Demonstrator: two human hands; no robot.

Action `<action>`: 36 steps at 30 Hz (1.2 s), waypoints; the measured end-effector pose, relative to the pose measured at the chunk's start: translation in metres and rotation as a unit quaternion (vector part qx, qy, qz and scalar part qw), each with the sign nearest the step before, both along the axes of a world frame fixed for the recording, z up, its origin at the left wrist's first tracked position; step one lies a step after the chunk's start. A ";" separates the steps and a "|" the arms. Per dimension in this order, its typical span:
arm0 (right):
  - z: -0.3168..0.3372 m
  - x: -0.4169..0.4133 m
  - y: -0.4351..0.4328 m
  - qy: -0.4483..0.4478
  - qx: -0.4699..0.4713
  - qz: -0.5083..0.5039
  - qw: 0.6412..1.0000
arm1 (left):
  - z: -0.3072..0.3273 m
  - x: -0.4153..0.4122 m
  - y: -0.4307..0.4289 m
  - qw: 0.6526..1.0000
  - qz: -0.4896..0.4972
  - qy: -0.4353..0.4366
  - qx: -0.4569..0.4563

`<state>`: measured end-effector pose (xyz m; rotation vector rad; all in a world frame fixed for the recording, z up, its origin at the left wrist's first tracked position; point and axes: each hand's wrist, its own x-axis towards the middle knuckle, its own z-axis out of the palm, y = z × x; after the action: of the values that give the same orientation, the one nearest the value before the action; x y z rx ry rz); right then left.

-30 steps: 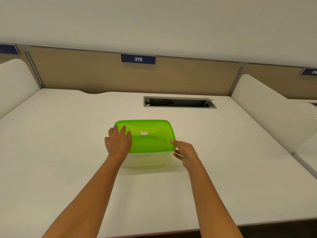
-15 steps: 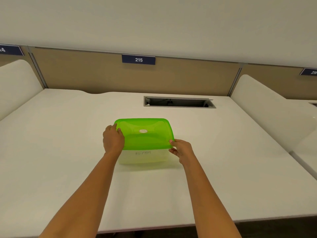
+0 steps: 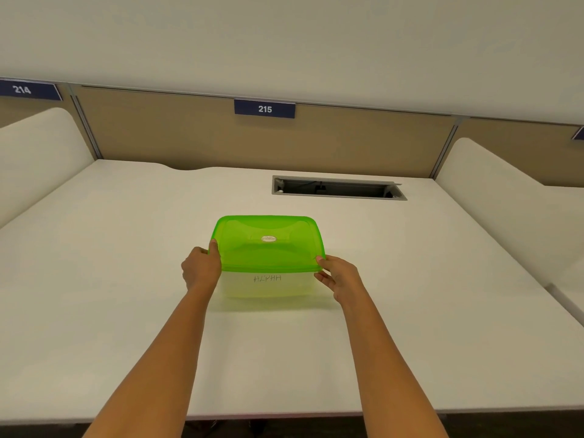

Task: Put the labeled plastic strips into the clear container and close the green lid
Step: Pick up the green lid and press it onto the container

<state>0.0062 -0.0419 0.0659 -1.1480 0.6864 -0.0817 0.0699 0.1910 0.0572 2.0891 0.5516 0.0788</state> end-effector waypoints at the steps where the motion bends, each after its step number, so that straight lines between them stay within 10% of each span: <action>1: 0.000 0.000 0.000 0.001 -0.001 0.001 1.000 | 0.000 0.000 0.000 1.000 0.002 -0.001 -0.005; 36: 0.010 0.008 -0.007 0.066 -0.097 0.089 0.989 | 0.007 0.013 -0.001 1.000 -0.022 -0.002 0.019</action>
<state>0.0142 -0.0490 0.0763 -1.4062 0.7000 0.0822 0.0832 0.1904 0.0641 2.1376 0.5057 0.0679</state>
